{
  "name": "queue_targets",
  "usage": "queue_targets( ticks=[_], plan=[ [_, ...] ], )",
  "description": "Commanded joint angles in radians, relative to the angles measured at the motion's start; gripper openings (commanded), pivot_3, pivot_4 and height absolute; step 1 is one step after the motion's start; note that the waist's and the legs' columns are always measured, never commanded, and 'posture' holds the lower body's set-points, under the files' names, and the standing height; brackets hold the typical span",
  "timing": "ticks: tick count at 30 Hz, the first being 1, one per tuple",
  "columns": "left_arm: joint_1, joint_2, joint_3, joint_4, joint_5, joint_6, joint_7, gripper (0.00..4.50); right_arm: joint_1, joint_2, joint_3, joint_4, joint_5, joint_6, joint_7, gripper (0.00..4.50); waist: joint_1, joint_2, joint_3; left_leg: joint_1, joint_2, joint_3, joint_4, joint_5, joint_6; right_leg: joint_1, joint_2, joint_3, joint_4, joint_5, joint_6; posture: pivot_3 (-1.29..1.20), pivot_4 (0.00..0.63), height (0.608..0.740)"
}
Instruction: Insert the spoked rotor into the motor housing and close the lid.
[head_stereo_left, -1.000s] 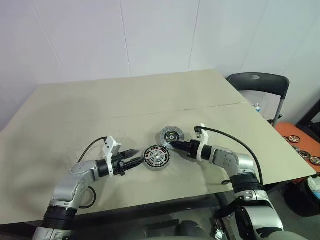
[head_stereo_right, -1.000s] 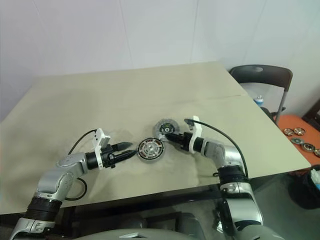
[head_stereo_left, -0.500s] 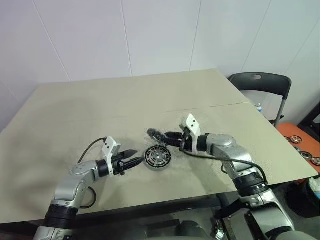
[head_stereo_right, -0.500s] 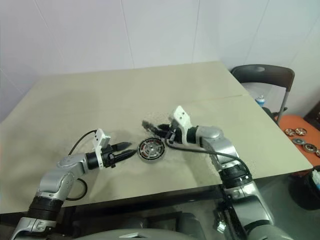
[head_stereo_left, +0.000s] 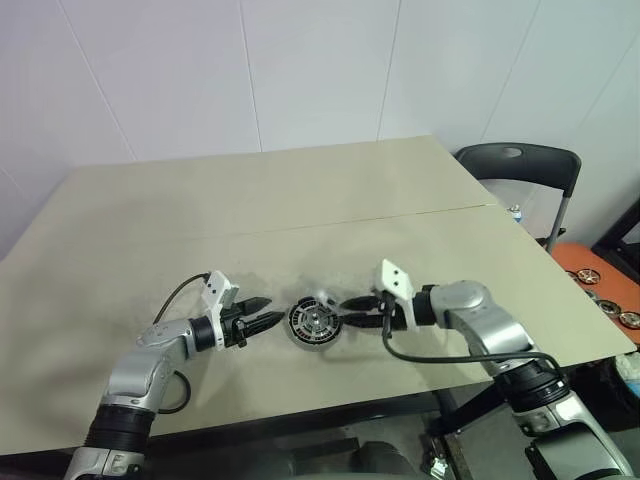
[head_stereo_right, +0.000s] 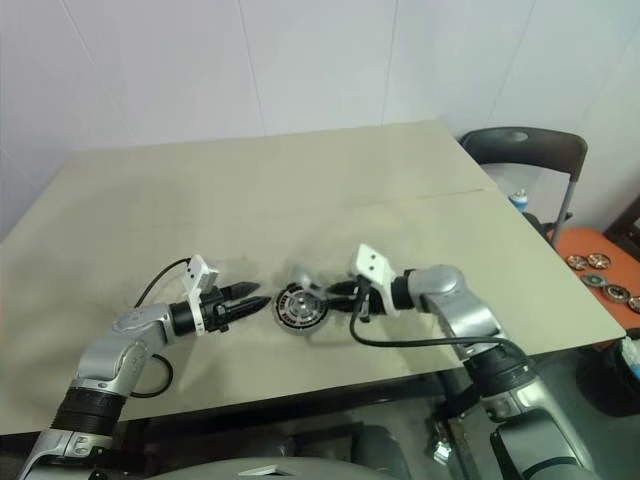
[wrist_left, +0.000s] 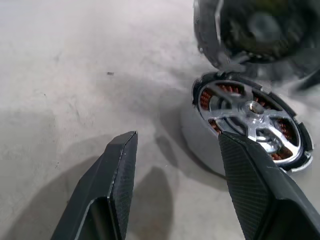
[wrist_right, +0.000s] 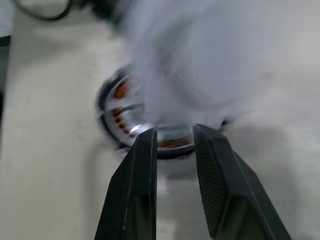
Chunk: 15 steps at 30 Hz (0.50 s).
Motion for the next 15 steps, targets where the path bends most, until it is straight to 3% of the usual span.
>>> queue_targets(
  ticks=[1,11,15],
  plan=[
    [-0.013,0.005,0.013,-0.024,0.001,-0.018,-0.003,2.75,-0.008,-0.028,0.022,-0.031,-0.018,0.013,0.031,1.16,0.002,0.0,0.0,0.0,0.0,0.0,0.0,0.0,0.0,0.0,0.0,0.0,0.0,0.0,0.0,0.0,0.0,0.74],
    [-0.01,0.003,0.017,-0.025,0.004,-0.019,0.003,2.75,-0.048,-0.007,-0.014,0.076,-0.028,-0.013,0.004,1.16,0.002,0.0,0.0,0.002,0.0,-0.001,0.001,0.0,0.0,0.002,0.0,-0.001,0.0,0.0,0.0,0.0,0.0,0.74],
    [-0.013,0.001,0.017,-0.023,0.006,-0.019,0.004,2.75,-0.076,0.036,-0.097,0.149,0.05,0.089,-0.026,1.34,0.0,0.0,0.0,0.003,0.0,-0.001,0.001,0.0,-0.001,0.004,0.0,-0.001,0.001,0.0,0.0,0.0,0.0,0.74]
  ],
)
